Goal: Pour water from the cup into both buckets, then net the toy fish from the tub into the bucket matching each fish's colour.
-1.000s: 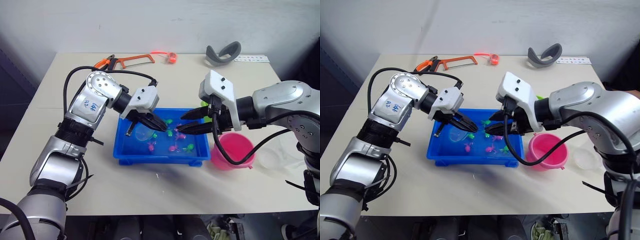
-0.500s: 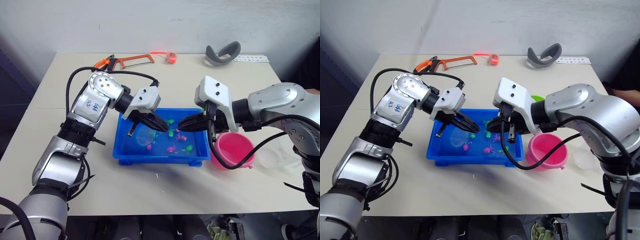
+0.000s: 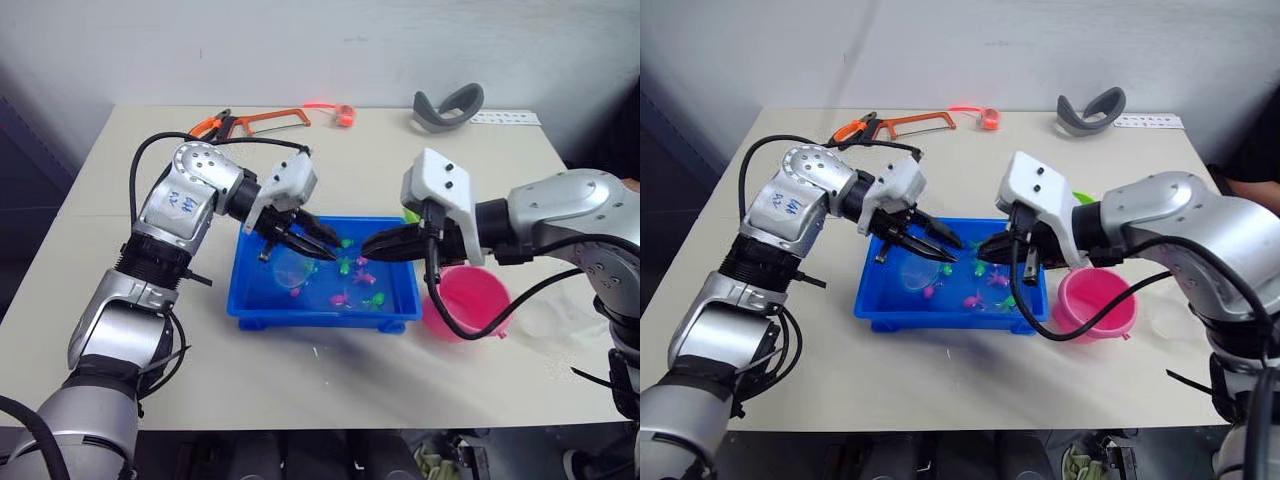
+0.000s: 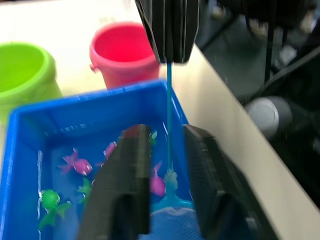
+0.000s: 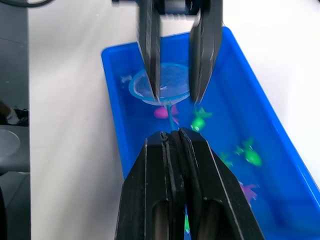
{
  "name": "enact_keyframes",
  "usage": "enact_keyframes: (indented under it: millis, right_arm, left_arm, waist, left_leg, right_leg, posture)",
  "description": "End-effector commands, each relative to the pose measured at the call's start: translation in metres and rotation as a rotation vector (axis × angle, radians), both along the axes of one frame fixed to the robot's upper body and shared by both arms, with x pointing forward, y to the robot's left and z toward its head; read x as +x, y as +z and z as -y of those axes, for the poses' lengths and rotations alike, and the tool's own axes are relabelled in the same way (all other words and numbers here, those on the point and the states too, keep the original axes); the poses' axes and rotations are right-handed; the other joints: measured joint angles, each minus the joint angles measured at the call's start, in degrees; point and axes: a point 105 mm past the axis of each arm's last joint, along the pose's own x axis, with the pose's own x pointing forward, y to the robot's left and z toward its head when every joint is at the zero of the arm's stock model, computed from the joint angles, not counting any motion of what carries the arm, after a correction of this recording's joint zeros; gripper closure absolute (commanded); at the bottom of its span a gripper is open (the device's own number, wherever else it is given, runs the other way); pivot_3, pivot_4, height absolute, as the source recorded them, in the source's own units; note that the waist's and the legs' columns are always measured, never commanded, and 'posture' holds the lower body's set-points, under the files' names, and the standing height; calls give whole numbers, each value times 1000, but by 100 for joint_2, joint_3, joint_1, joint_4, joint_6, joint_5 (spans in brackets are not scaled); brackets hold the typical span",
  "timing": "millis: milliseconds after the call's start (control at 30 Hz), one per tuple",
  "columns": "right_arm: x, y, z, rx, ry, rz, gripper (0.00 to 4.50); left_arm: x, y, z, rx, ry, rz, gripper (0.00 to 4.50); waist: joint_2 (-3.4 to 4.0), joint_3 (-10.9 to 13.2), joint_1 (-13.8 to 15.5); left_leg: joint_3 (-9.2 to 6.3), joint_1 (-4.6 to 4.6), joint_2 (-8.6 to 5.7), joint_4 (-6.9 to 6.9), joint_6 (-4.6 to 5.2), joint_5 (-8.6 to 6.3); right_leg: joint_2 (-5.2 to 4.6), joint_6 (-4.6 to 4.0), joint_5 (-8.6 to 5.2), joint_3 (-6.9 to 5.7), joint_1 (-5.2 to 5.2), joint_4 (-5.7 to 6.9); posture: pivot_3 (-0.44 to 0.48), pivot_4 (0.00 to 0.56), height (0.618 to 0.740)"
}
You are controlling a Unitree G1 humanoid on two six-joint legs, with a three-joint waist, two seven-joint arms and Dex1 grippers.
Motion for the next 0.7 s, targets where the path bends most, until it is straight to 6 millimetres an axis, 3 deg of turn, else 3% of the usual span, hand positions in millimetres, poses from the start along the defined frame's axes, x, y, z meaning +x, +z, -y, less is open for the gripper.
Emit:
enact_keyframes:
  millis: [33, 133, 167, 467, 700]
  right_arm:
    - [-5, 11, 26, -65, -43, 153, 4500]
    - [-9, 3, 46, -153, -70, 186, 4500]
    - [-10, 2, 51, -152, -87, 180, 4500]
    - [-14, -4, 80, -181, -217, 247, 4500]
    - [-12, -16, 99, -259, -228, 311, 4500]
  left_arm:
    - [-14, 16, -12, -109, -24, -7, 1425]
    - [-14, 9, -21, -158, 49, -34, 146]
    - [-14, 5, -23, -169, 73, -39, 63]
    - [-32, -39, -33, -161, 222, -83, 63]
    - [-30, -52, -36, -162, 312, -89, 63]
  waist:
    - [0, 0, 2]
    - [2, -1, 1]
    - [2, -1, -2]
    - [2, -1, 3]
    - [2, -2, 27]
  left_leg:
    - [0, 0, 0, 0, 0, 0]
    - [-1, 1, 0, -4, 2, -2]
    - [-1, 1, 0, -2, 2, -2]
    - [-8, 23, 2, 14, 4, -3]
    - [-9, 23, -2, 15, 2, -2]
  right_leg:
    - [0, 0, 0, 0, 1, -2]
    - [-2, 0, 0, 1, 6, -7]
    - [-3, 0, 0, 2, 6, -7]
    - [-15, 0, 0, 12, 27, -8]
    - [2, 0, 0, 15, 31, -15]
  posture:
    - [0, 150, 740]
    - [0, 150, 740]
    - [0, 150, 740]
    - [0, 150, 740]
    - [0, 150, 740]
